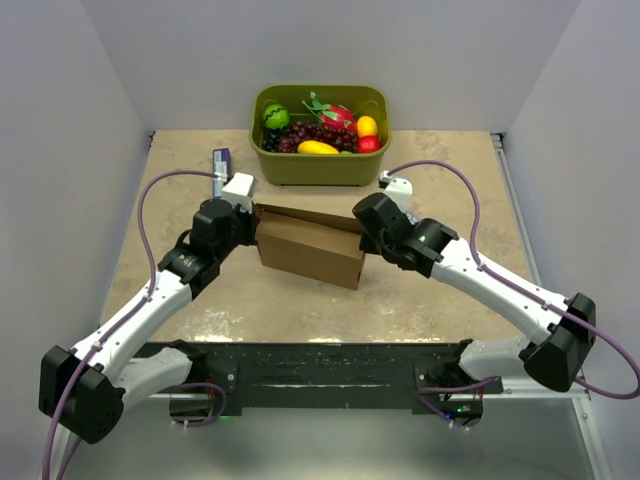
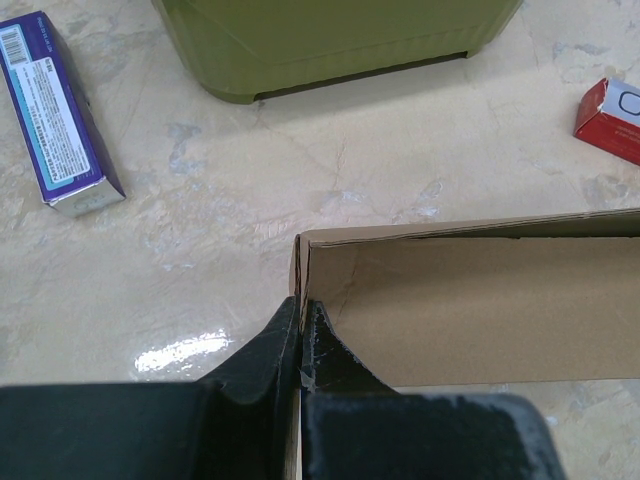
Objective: Fold the paper box
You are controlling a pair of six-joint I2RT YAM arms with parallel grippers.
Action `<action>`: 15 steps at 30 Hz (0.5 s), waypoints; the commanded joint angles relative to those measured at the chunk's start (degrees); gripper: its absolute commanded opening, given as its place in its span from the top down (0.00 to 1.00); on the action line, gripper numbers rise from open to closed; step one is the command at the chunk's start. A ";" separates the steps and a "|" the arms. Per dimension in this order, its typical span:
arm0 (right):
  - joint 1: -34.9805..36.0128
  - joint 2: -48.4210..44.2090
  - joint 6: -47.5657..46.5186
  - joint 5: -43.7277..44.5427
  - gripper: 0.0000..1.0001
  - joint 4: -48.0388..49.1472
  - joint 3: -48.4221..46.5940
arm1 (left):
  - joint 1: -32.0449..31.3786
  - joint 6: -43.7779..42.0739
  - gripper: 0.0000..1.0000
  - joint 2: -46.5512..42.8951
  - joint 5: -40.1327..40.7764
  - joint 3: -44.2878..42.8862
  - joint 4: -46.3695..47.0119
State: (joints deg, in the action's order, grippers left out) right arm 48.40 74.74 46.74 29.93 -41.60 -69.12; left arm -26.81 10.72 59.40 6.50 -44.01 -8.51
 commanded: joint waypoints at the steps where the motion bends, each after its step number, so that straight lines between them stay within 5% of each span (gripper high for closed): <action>1: 0.38 0.67 2.39 -3.30 1.00 1.44 -3.56 | -0.53 -0.44 1.00 2.21 -2.37 2.00 -7.57; 15: 0.90 1.11 3.80 -3.13 1.00 2.58 -0.58 | -0.61 -0.53 1.00 1.86 -2.55 2.09 -7.31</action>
State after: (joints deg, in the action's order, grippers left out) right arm 48.31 75.29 48.05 29.89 -42.41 -69.76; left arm -26.81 10.70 59.40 6.46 -44.01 -8.45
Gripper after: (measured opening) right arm 0.015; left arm 0.035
